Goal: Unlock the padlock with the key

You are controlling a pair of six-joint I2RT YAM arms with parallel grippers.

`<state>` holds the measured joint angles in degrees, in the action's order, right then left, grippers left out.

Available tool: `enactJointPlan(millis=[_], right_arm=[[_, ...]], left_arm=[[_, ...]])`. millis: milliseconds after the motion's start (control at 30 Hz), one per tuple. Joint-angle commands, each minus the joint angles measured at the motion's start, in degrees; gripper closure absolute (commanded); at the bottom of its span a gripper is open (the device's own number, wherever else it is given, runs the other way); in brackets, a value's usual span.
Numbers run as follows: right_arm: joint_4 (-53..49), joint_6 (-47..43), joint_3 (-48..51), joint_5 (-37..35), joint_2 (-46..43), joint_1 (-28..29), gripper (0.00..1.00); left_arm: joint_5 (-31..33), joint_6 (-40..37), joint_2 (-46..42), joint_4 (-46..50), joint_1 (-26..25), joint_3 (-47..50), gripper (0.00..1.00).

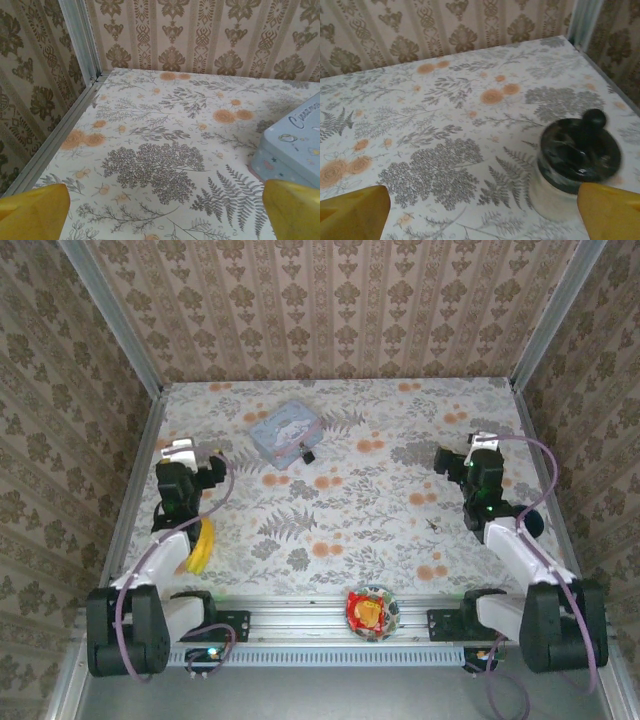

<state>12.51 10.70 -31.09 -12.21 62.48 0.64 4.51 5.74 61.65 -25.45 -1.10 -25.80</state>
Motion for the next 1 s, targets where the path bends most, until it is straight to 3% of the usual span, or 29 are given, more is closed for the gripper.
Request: enactJointPlan(millis=[0,233,467,600,967], right_arm=[[-20.7,7.2,-2.9,-3.1,-4.8,0.4,0.11],[-36.3,17.6,-3.1,0.4,-12.5,1.4,0.25],[-43.0,22.7,-2.8,6.8,-15.3,3.8,0.44],[-47.5,24.9,-2.2,6.6,-15.4,5.2,0.48],[-48.6,28.1,1.7,10.4,-11.8,5.3,0.55]], left_arm=[[-0.9,6.2,-4.3,8.9,-0.9,-3.6,0.0],[-2.2,8.3,-11.9,11.5,-7.4,-2.8,0.0],[4.9,7.4,-15.8,14.7,-21.2,-2.2,0.0],[6.6,9.2,-15.7,14.8,-27.2,-1.1,0.0],[7.2,9.5,-11.7,8.6,-29.5,1.5,0.0]])
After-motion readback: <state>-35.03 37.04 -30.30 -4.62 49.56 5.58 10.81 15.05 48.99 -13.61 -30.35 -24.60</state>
